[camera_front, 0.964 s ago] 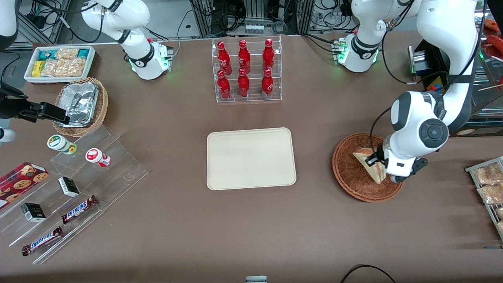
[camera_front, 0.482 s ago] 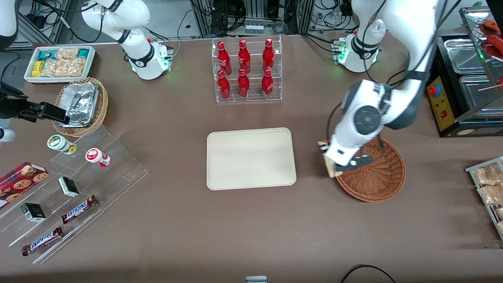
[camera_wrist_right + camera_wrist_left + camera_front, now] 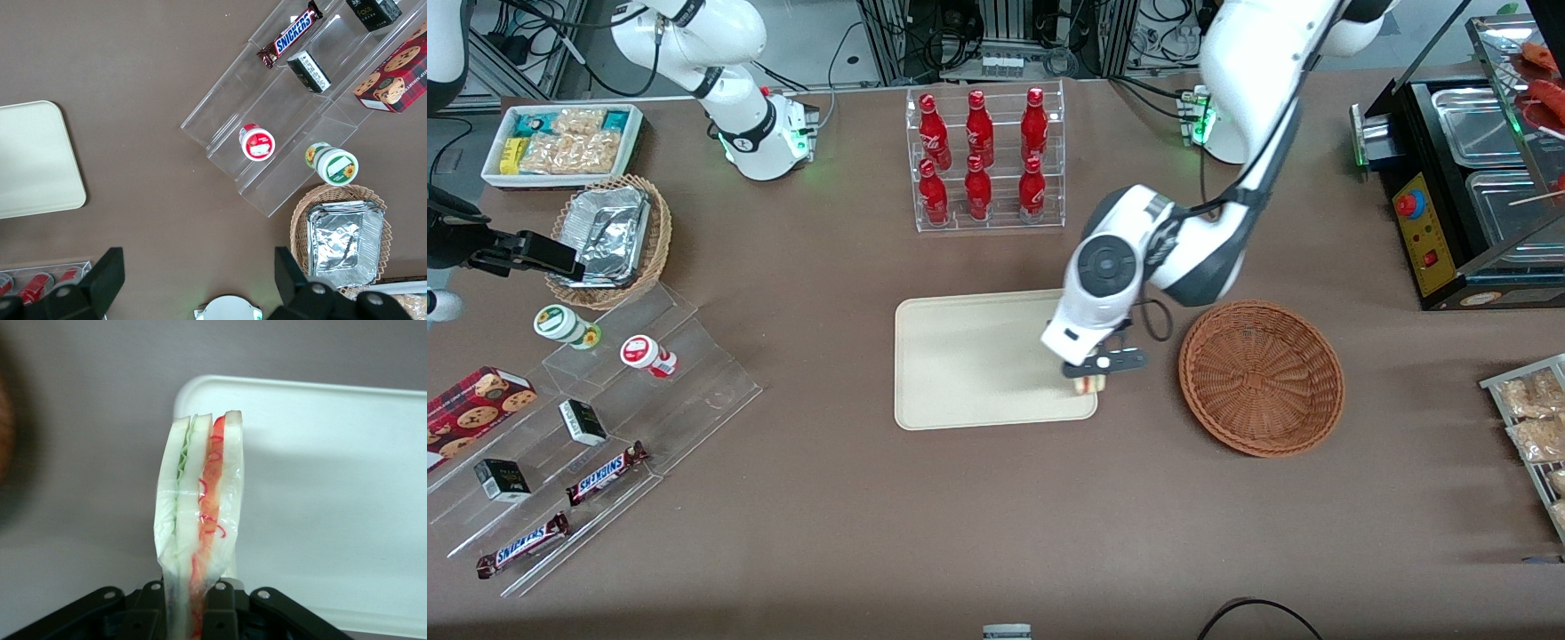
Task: Place sandwich from basket to tray
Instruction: 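Carry the sandwich with the left gripper over the cream tray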
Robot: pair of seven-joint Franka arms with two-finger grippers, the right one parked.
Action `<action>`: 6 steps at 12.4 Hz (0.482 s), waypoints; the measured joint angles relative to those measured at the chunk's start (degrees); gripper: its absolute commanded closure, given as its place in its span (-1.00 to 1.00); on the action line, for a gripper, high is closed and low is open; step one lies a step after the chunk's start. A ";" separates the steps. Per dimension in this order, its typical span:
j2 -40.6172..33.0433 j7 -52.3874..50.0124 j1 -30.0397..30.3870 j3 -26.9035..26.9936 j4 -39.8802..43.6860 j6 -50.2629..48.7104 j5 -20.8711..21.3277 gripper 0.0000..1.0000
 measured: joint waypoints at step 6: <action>11.27 -7.72 -6.73 0.04 13.12 -0.16 0.00 1.00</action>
